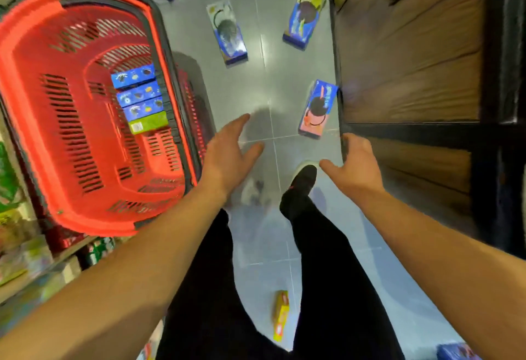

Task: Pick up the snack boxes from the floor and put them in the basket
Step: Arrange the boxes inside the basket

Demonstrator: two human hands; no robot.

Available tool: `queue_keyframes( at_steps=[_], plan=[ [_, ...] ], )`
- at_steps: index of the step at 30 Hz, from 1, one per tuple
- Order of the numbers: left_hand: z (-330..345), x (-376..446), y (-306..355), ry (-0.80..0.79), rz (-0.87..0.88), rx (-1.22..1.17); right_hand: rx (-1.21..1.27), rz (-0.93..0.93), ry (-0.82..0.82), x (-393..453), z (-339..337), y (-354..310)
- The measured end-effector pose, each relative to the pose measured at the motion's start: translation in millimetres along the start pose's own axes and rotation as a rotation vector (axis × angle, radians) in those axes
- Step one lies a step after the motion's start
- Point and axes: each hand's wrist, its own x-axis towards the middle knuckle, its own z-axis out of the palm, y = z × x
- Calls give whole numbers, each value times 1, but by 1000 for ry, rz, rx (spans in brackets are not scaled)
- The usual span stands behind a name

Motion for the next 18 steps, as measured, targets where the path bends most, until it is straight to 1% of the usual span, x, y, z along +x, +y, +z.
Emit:
queue_keyframes(
  at_steps=[3, 6, 8, 10, 12, 18],
  plan=[
    [46, 24, 19, -18, -59, -27, 37, 68, 10, 33, -2, 30],
    [92, 53, 17, -25, -70, -38, 115, 102, 53, 68, 25, 52],
    [130, 76, 2, -51, -97, -37, 139, 134, 36, 96, 54, 71],
    [162, 96, -18, -81, -112, -21, 141, 180, -41, 120, 81, 88],
    [194, 115, -39, -109, -127, -11, 135, 202, -74, 146, 106, 107],
    [291, 185, -109, -153, -190, -40, 186, 282, -24, 245, 180, 164]
  ],
)
